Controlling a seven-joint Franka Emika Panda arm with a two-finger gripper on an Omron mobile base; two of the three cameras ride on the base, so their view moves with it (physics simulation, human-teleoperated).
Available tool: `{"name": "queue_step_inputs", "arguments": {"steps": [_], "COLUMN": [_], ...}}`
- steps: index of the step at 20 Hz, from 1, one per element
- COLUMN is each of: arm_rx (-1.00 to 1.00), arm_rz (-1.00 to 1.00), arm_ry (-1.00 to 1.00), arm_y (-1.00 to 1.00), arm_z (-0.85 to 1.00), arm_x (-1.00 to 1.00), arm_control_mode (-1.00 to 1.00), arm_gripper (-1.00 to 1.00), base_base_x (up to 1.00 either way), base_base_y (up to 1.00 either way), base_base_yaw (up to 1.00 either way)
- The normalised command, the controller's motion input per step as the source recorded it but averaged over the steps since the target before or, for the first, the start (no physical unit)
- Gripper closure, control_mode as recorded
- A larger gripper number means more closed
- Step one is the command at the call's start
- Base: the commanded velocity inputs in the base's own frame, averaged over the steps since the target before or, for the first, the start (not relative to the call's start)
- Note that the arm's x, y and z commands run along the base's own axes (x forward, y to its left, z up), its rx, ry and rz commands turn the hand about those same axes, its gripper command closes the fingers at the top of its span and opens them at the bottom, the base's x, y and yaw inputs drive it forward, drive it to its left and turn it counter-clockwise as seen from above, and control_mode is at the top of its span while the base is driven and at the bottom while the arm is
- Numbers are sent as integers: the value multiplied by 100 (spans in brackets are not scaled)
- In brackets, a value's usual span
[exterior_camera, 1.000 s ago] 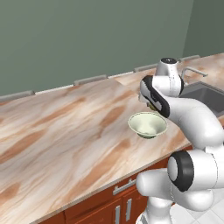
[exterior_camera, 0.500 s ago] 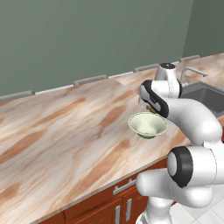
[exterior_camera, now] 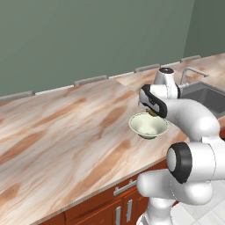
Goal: Pick the squashs from the cabinet and place them in one bowl. Pick the carrot from the sink and place it in the other bowl.
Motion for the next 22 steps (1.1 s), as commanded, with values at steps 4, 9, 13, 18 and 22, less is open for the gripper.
{"name": "queue_step_inputs", "arguments": {"steps": [4,9,13,18,22], "arm_rx": [0,0,0,0,0], "arm_rz": [0,0,0,0,0], "arm_ry": [0,0,0,0,0], "arm_y": [-1,-1,-2,-1,-1], "arm_z": [-20,-20,-19,-19,-19], "arm_x": [6,4,3,2,3], "arm_control_mode": [-100,-100,-100,-100,-100], "arm_gripper": [100,100,100,100,100], "base_base_x": [0,0,0,0,0], "base_base_y": [0,0,0,0,0], "base_base_yaw": [0,0,0,0,0]}}
